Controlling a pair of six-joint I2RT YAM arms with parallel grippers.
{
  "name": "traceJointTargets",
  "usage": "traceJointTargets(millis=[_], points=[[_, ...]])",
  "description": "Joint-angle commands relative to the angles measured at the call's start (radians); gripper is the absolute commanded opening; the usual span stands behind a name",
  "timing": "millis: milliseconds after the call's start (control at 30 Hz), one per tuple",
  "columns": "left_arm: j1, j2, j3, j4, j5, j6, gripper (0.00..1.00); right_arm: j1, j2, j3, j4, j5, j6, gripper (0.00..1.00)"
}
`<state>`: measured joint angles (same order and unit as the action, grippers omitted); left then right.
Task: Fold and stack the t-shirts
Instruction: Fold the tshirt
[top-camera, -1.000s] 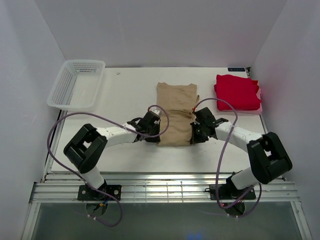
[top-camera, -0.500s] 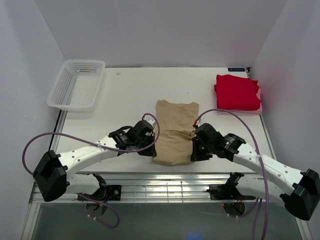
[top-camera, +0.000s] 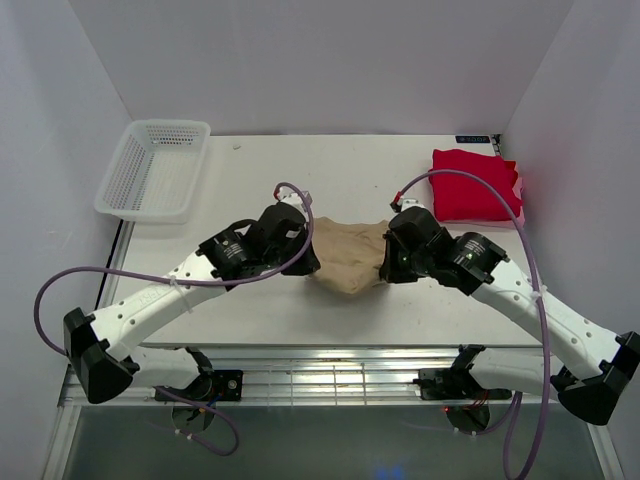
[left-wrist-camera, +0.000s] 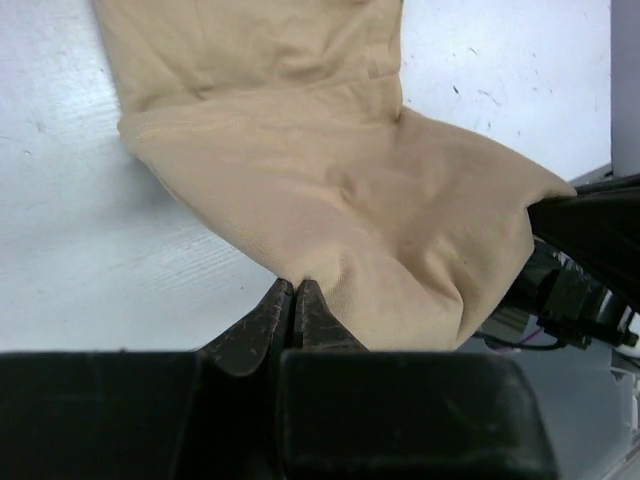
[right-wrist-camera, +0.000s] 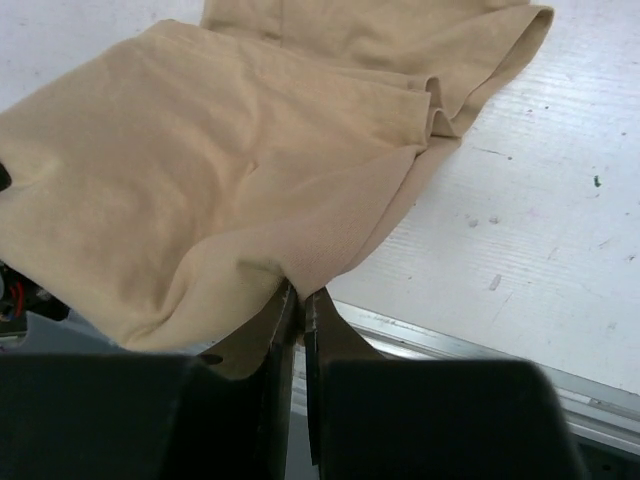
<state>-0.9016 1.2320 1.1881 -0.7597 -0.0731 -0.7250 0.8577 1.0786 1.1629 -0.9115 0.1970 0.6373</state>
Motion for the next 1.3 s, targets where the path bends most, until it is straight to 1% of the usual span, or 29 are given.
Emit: traceJointTargets(millis=[0, 100, 267, 333, 367, 433, 467, 700, 867, 1133, 1267], points=[[-0.002, 0.052, 0.042, -0.015, -0.103, -0.008, 0.05, 0.004, 0.033, 0.04, -0.027, 0.108, -0.028, 0.08], [0.009, 0.073, 0.025, 0.029, -0.146, -0.01, 0.05, 0.004, 0.064, 0.038, -0.015, 0.159, -0.037, 0.08], [0.079, 0.118, 0.011, 0.121, -0.142, -0.001, 0.05, -0.023, 0.11, 0.02, 0.045, 0.228, -0.071, 0.08], [0.104, 0.136, 0.004, 0.175, -0.12, 0.01, 0.05, -0.06, 0.13, 0.014, 0.088, 0.231, -0.103, 0.08], [0.128, 0.145, 0.005, 0.19, -0.104, 0.019, 0.05, -0.074, 0.138, 0.014, 0.1, 0.226, -0.116, 0.08], [0.144, 0.17, 0.014, 0.224, -0.068, 0.033, 0.05, -0.109, 0.162, 0.012, 0.138, 0.219, -0.154, 0.08], [0.156, 0.203, 0.022, 0.229, -0.059, 0.039, 0.05, -0.121, 0.171, 0.014, 0.149, 0.211, -0.165, 0.08], [0.196, 0.322, 0.059, 0.293, -0.011, 0.087, 0.04, -0.215, 0.25, 0.015, 0.247, 0.171, -0.266, 0.08], [0.224, 0.391, 0.093, 0.327, 0.002, 0.108, 0.04, -0.25, 0.329, 0.02, 0.309, 0.14, -0.326, 0.08], [0.27, 0.509, 0.195, 0.342, 0.015, 0.128, 0.02, -0.299, 0.446, 0.035, 0.371, 0.116, -0.369, 0.08], [0.291, 0.573, 0.246, 0.346, 0.044, 0.141, 0.02, -0.327, 0.504, 0.064, 0.395, 0.101, -0.389, 0.08]])
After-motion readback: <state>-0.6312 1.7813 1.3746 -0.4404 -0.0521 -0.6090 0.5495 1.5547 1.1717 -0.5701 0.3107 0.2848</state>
